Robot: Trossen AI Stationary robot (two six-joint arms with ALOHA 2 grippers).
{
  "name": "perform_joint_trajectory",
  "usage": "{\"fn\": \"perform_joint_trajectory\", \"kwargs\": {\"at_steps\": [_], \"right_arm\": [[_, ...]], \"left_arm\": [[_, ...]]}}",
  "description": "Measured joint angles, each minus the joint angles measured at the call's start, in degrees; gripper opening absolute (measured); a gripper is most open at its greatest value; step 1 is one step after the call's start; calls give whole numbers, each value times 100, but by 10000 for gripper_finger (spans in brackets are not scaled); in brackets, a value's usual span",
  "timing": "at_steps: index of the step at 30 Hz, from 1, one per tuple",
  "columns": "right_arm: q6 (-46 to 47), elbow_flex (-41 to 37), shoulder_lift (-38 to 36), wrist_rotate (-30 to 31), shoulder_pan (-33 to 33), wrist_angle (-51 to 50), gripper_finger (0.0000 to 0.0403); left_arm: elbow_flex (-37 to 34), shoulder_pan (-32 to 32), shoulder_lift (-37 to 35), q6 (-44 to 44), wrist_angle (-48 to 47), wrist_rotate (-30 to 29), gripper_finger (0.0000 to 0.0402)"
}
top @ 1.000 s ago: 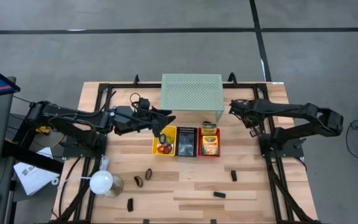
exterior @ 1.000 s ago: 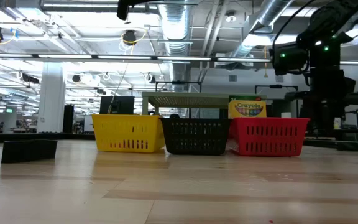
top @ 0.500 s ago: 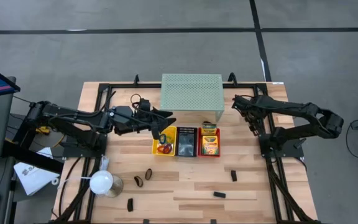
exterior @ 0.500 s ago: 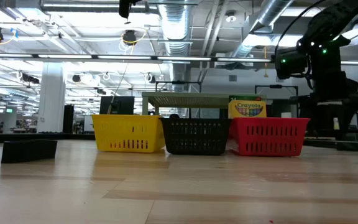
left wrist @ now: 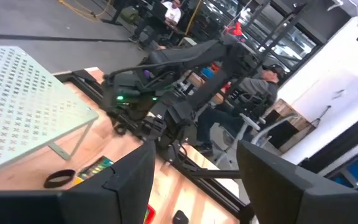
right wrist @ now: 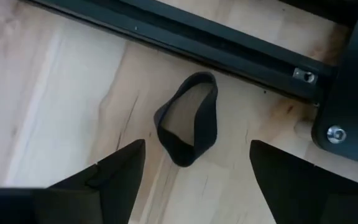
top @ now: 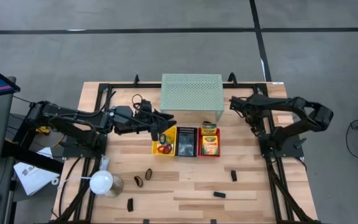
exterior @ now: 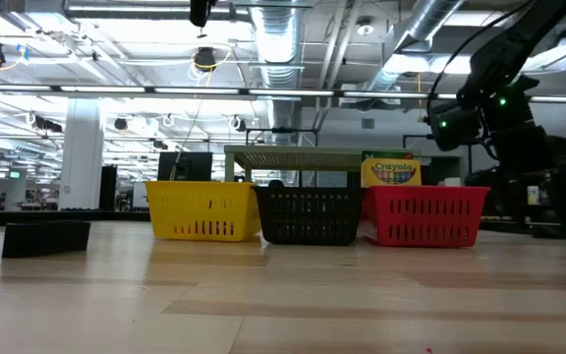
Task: Pick & Place Office Desk Supplies
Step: Put the black rubber band into the black bin
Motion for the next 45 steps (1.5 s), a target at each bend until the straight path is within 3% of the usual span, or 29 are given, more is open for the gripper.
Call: {"fn": "perform_joint_trajectory", "kwargs": {"at_steps": [10, 18, 23, 34, 45], "right_arm": [[28, 1, 648, -3, 2, 38, 286], [13, 20, 748, 20, -53, 46, 277], [34, 17, 752, 23, -114, 147, 223], [61, -5, 719, 153, -55, 317, 15], [527, -20, -290, 802, 120, -482, 5]], "left_arm": [[0, 0, 0, -249, 0, 201, 220], [0, 0, 0, -286, 0, 199, 202], [0, 0, 0, -310, 0, 200, 187], [0, 0, -2, -332, 270, 254, 162], [0, -22, -2, -280, 362, 254, 148]]}}
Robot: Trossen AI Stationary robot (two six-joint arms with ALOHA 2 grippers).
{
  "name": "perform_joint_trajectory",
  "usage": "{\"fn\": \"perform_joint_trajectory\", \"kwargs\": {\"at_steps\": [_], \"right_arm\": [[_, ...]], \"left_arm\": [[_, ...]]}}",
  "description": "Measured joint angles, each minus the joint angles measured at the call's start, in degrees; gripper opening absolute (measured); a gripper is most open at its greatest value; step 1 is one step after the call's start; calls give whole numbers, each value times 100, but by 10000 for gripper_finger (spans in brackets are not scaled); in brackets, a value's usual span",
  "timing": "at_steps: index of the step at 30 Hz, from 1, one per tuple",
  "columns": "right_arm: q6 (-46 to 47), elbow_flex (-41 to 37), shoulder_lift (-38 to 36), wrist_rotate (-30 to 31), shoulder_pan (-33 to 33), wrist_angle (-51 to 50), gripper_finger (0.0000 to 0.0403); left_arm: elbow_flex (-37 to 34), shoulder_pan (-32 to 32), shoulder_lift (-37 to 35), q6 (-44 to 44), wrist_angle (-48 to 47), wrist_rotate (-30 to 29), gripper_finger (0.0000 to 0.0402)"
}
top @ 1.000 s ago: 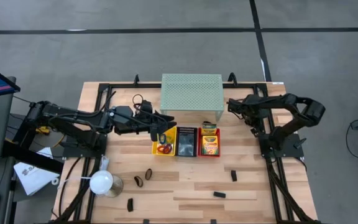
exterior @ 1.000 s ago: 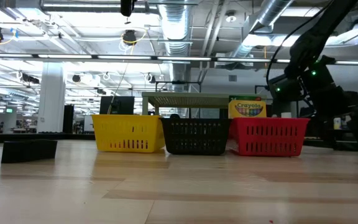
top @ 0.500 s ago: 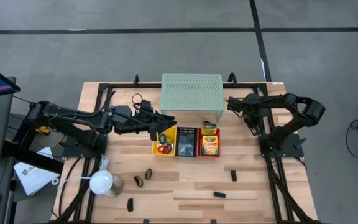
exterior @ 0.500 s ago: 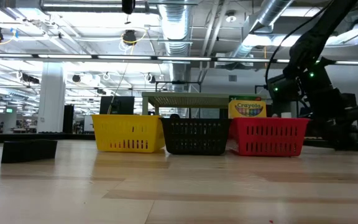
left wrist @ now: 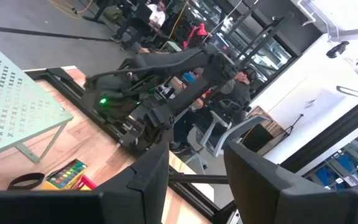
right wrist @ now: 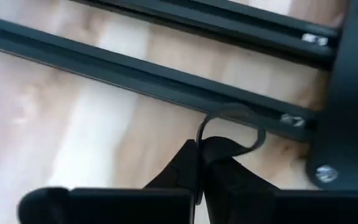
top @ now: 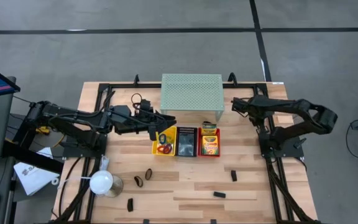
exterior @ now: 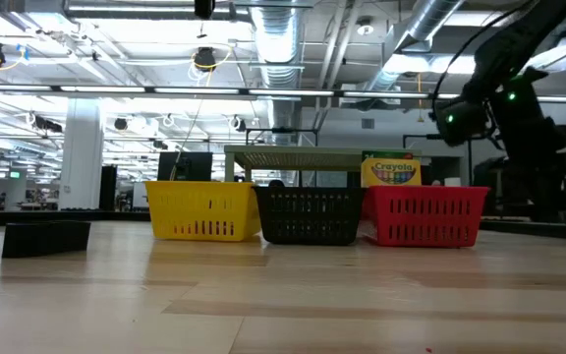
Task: Pick & Place Office Desk Supplies
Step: Put the black rubber band into the black bin
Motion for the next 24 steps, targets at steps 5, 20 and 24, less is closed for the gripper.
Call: {"fn": "perform_joint_trajectory", "kwargs": {"at_steps": [5, 20, 24], "right_arm": [[302, 4, -871, 366, 148, 223, 4], [-2485, 17, -3289, 2051, 1982, 3515, 1], [-4233, 17, -3463, 1782, 2603, 5035, 1]], "left_arm": [[0, 0, 0, 13, -10, 0, 148], [0, 0, 0, 172, -21, 221, 150], [0, -43, 0, 337, -25, 494, 150]]}}
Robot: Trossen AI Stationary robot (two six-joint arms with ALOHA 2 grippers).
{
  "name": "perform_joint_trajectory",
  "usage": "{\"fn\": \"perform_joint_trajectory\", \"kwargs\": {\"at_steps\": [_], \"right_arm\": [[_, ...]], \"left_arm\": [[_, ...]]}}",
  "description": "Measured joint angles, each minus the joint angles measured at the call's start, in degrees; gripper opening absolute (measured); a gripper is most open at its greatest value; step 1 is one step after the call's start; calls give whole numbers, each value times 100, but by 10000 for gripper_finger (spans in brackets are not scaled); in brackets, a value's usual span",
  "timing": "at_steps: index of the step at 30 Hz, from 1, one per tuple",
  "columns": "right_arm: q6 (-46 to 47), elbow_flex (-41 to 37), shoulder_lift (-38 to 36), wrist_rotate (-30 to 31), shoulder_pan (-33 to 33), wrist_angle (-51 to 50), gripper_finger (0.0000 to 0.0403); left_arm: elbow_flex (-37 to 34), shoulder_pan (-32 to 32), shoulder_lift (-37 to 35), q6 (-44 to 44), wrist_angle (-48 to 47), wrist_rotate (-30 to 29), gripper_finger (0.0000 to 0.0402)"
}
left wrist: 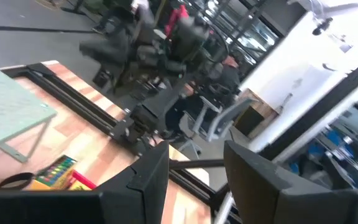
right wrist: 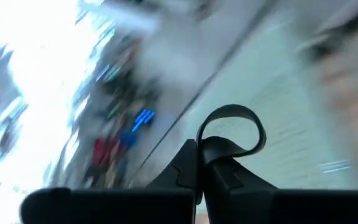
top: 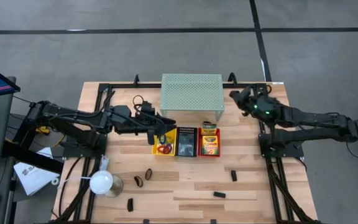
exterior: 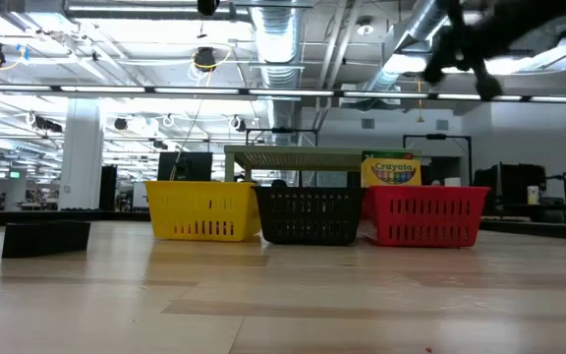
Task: Pick & Place Office Desk Supplies
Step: Put the black rubber band into the black bin
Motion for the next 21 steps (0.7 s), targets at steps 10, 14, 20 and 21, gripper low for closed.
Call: {"fn": "perform_joint_trajectory", "kwargs": {"at_steps": [10, 14, 20, 21], "right_arm": [[-2848, 4, 57, -2103, 1252, 2710, 0], [-3210, 4, 226, -2659, 1699, 3163, 0], [-3385, 4, 763, -3357, 2099, 4020, 0], [-3402, 4, 882, -3435, 2150, 4198, 0]], "left_arm": [[0, -224, 0, 246, 88, 575, 150], [0, -217, 24, 113, 457, 433, 150], [3, -79, 120, -215, 998, 290, 150], [2, -66, 178, -316, 1085, 291, 150]]}}
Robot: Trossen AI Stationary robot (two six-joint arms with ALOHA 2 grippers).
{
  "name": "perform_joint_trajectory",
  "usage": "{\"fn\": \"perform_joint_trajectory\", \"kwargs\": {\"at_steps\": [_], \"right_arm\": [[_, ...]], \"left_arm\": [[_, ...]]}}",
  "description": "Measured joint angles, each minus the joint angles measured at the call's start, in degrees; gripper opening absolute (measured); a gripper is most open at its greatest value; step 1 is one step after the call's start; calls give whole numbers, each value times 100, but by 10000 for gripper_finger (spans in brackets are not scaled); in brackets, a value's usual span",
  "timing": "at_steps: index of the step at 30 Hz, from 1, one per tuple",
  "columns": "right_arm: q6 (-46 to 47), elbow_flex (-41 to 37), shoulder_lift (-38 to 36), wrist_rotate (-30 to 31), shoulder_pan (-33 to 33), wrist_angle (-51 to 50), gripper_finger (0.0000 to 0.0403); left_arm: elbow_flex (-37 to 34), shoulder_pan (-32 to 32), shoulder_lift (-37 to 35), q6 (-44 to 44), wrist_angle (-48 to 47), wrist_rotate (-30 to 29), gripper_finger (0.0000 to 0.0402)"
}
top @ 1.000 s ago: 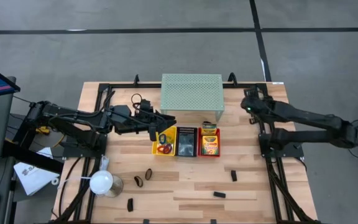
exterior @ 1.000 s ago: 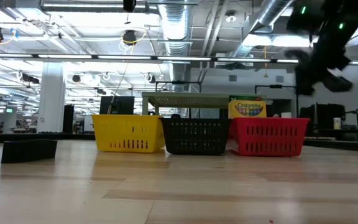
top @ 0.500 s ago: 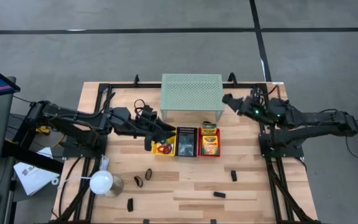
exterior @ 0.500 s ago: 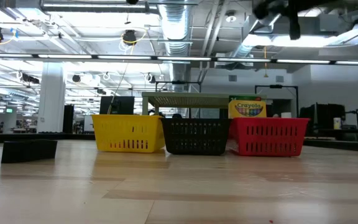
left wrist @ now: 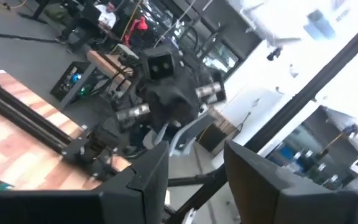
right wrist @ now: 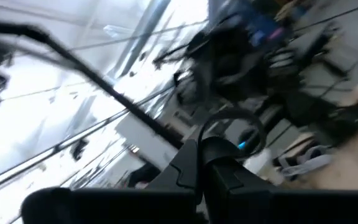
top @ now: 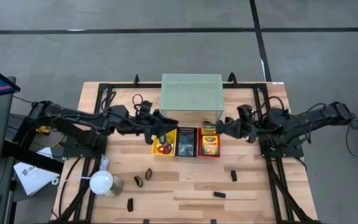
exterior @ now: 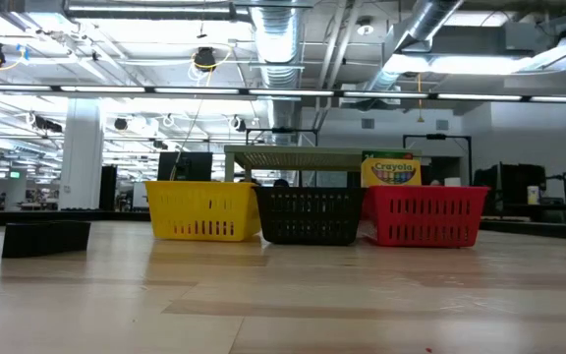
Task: Pick & Place Office Desk Supplies
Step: Put the black rubber band into the black bin
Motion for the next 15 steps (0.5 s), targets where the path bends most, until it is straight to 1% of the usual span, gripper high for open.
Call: {"fn": "perform_joint_trajectory", "kwargs": {"at_steps": [3, 7, 12, 15], "right_arm": [[-12, 99, 417, -193, 60, 255, 0], [-53, 583, 1150, -711, 7, 258, 0], [-164, 1285, 1944, -1499, -133, 219, 0], [-249, 1652, 2321, -1849, -190, 58, 0]], "left_arm": [[2, 37, 227, -374, 197, 112, 158], [1, 35, 700, -844, 579, 183, 183], [-4, 34, 1194, -1270, 1531, 354, 217], [-4, 34, 1346, -1418, 1934, 467, 233]]}}
